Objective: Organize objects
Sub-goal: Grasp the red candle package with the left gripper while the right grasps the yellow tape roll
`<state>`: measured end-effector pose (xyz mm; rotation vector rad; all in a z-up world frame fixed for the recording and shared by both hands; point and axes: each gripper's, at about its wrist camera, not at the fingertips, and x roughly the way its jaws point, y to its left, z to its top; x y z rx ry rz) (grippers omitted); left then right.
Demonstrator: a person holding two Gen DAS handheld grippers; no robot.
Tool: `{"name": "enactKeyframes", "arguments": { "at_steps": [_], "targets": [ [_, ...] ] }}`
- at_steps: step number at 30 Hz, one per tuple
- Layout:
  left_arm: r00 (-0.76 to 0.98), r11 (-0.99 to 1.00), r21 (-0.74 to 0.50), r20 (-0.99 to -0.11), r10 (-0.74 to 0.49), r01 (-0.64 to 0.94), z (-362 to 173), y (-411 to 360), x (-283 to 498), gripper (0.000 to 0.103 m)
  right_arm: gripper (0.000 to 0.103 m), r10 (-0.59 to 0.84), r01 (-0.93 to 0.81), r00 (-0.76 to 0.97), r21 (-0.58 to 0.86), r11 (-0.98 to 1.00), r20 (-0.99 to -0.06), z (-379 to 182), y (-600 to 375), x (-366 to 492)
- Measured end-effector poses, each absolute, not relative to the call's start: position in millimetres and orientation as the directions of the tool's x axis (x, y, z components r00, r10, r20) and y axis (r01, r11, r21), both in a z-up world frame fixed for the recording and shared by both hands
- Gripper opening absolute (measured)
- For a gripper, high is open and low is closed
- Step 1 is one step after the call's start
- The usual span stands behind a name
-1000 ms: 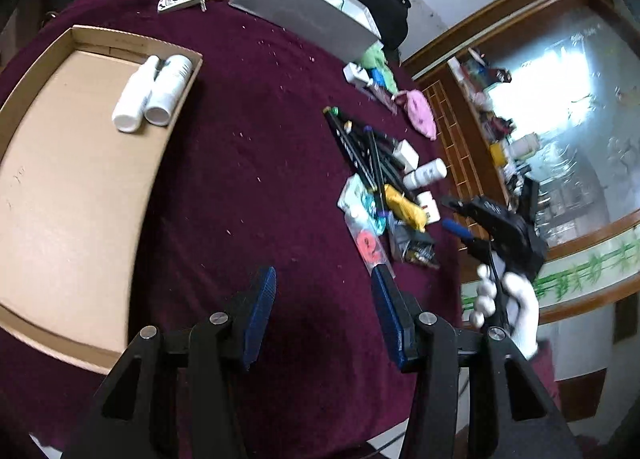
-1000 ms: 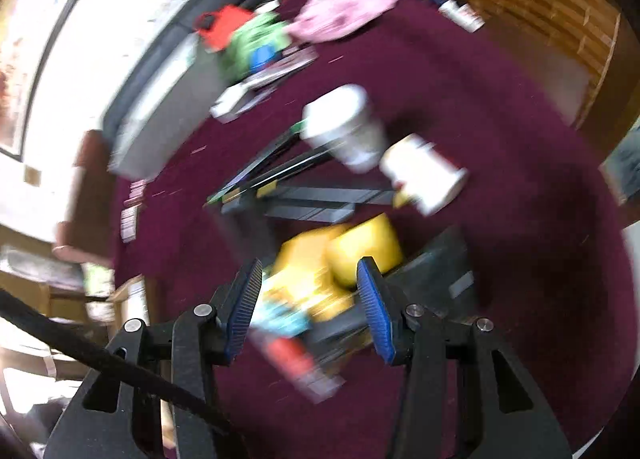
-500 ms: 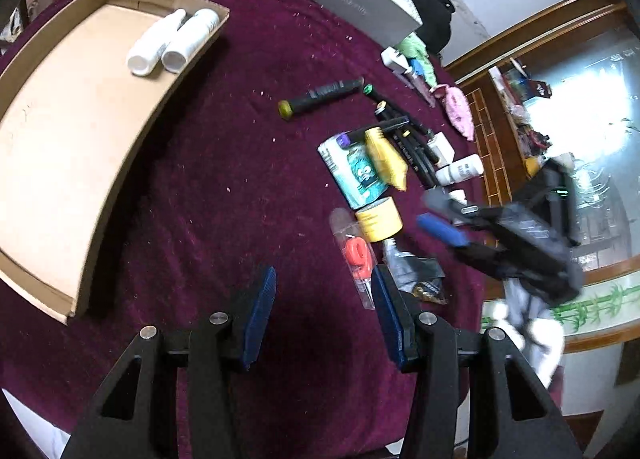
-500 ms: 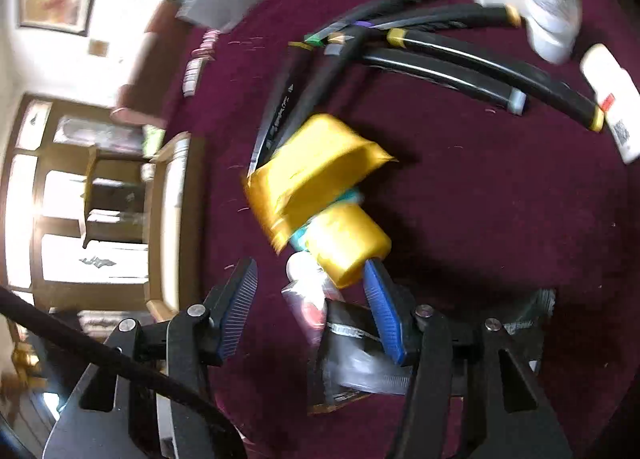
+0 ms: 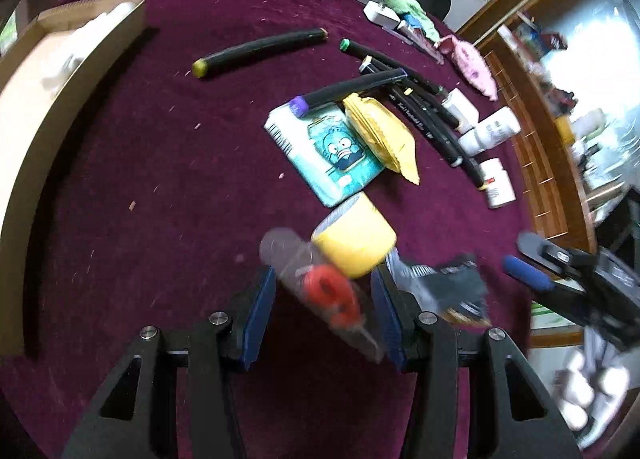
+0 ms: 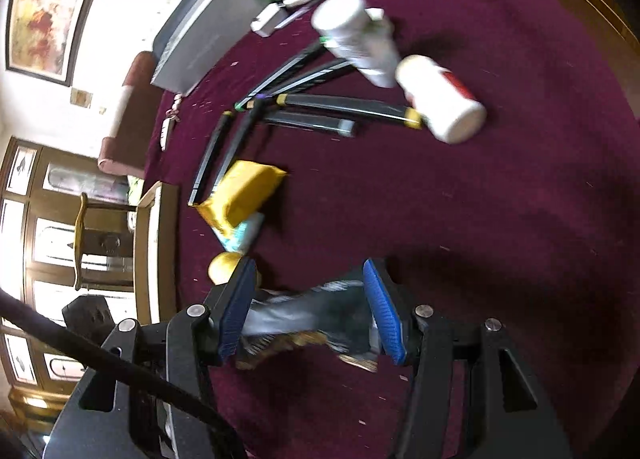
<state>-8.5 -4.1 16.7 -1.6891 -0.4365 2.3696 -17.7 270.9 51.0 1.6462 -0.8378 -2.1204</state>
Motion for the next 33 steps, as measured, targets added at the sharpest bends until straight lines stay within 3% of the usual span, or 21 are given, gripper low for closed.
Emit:
{"name": "enactKeyframes", "arguments": {
  "at_steps": [12,14,18,25,29,31,32,33],
  "targets": [
    [-0.395,-0.980,-0.017,-0.914,0.095,-0.197,5,61,0,0.045,0.055,-0.583,-0.083,-0.276,0.624,-0.777,-0.764,50,296,-4],
    [-0.398,-0.978,-0.017,-0.912,0.100,-0.206,5,56,5,0.045,0.055,-0.582,-0.075,-0.273,0.620,-0.781,-0.766,50,294,-5],
    [-0.372,-0.977,-0.021,-0.923,0.100,-0.212,9,38,10,0.023,0.055,-0.581,-0.053,-0.262,0.613,-0.788,-0.770,50,287,-7],
    [-0.370,-0.984,-0.111,-0.916,0.155,-0.139,8,10,14,0.024,0.055,-0.567,0.076,-0.251,0.568,-0.819,-0.784,64,254,-8],
    [-0.405,-0.984,-0.079,-0.903,0.139,-0.161,6,20,13,0.035,0.056,-0.572,0.146,-0.217,0.553,-0.820,-0.791,65,221,-14],
    [-0.406,-0.979,-0.021,-0.908,0.104,-0.204,6,27,15,0.033,0.056,-0.568,0.160,-0.205,0.545,-0.823,-0.797,64,209,-17],
    [-0.398,-0.977,-0.022,-0.911,0.107,-0.213,7,26,15,0.023,0.056,-0.566,0.166,-0.195,0.542,-0.824,-0.801,62,202,-18],
    [-0.375,-0.976,-0.070,-0.916,0.145,-0.206,9,19,15,0.023,0.056,-0.565,0.170,-0.189,0.540,-0.824,-0.803,61,198,-18]
  ]
}}
